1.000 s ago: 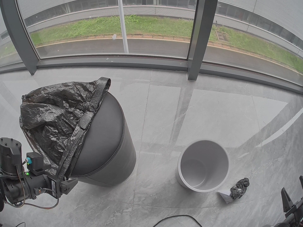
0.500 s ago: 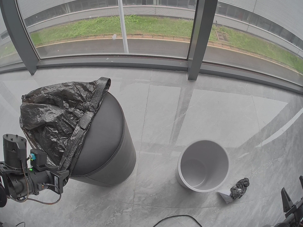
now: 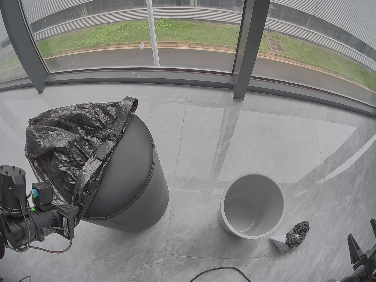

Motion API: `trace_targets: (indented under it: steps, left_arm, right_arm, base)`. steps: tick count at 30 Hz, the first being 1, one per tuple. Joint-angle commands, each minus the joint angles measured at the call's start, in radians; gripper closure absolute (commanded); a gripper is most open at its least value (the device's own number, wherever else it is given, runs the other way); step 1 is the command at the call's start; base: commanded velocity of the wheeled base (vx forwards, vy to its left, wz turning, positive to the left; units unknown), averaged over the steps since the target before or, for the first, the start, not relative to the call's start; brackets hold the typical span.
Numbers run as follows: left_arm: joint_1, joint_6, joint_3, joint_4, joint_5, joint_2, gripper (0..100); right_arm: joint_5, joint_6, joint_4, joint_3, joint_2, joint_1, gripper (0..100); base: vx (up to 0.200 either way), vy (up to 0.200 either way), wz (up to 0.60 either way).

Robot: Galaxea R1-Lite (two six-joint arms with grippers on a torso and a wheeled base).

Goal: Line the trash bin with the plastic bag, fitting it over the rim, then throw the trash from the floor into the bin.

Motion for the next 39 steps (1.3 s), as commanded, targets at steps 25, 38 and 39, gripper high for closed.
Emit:
trace_targets:
  steps: [25, 38, 39]
  left_arm:
    - [-0.189, 0.208, -0.429, -0.163, -0.064, -0.048, 100]
    - [-0.171, 0.208, -0.556, -0.163, -0.165, 0.064, 100]
    - [-0.171, 0.21, -0.577, -0.163, -0.167, 0.078, 100]
  right_arm:
    - [0.059, -0.063, -0.171, -0.274, 0.538, 0.187, 0]
    - [0.189, -0.204, -0.438, -1.122, 1.673, 0.606, 0]
    - [0.194, -0.21, -0.472, -1.17, 1.755, 0.645, 0]
  base:
    - [0.0, 0.0, 0.0]
    - [0.0, 0.0, 0.0]
    - [0.0, 0.0, 0.0]
